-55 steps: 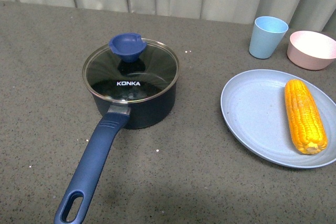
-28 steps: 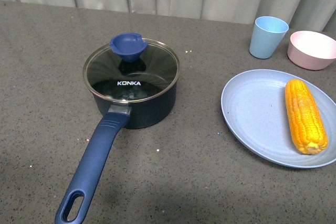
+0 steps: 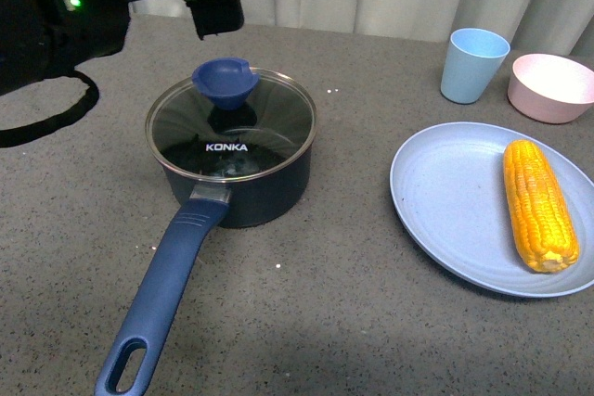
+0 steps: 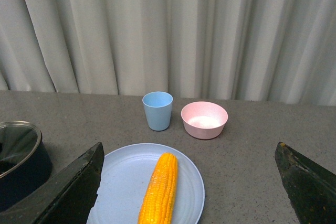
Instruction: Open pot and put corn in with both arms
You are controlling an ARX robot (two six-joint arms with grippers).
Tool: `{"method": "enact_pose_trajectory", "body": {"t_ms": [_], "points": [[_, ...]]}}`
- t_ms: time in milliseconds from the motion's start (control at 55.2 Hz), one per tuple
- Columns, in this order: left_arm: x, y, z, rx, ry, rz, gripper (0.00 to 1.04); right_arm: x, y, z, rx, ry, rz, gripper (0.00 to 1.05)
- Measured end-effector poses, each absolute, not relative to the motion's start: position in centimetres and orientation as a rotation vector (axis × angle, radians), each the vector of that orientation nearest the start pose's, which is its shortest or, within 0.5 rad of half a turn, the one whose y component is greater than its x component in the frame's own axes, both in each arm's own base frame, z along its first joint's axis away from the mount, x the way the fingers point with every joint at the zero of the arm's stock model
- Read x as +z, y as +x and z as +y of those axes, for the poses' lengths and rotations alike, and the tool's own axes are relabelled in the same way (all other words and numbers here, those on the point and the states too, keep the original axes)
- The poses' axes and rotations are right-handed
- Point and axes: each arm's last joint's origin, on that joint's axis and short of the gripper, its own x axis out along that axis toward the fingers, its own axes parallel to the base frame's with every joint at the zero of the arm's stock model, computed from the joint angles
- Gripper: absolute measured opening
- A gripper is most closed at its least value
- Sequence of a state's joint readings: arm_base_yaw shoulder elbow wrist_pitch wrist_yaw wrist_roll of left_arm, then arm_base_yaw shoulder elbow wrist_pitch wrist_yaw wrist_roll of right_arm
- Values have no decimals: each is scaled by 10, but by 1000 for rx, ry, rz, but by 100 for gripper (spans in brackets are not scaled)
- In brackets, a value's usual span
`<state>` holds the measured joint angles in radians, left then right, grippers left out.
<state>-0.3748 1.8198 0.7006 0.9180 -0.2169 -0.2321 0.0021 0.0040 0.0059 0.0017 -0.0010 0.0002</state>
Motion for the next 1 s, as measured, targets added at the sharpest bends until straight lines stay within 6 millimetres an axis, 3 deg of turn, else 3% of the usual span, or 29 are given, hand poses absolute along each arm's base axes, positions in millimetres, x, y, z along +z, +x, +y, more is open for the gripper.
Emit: {"method": "enact_pose_trajectory", "body": {"t_ms": [362, 996], "points": [[106, 343, -132, -170, -107, 289, 98, 165, 98, 0, 3, 0, -4, 95], [85, 352, -137, -216, -95, 334, 98, 165, 98, 0, 3, 0, -4, 95]]}}
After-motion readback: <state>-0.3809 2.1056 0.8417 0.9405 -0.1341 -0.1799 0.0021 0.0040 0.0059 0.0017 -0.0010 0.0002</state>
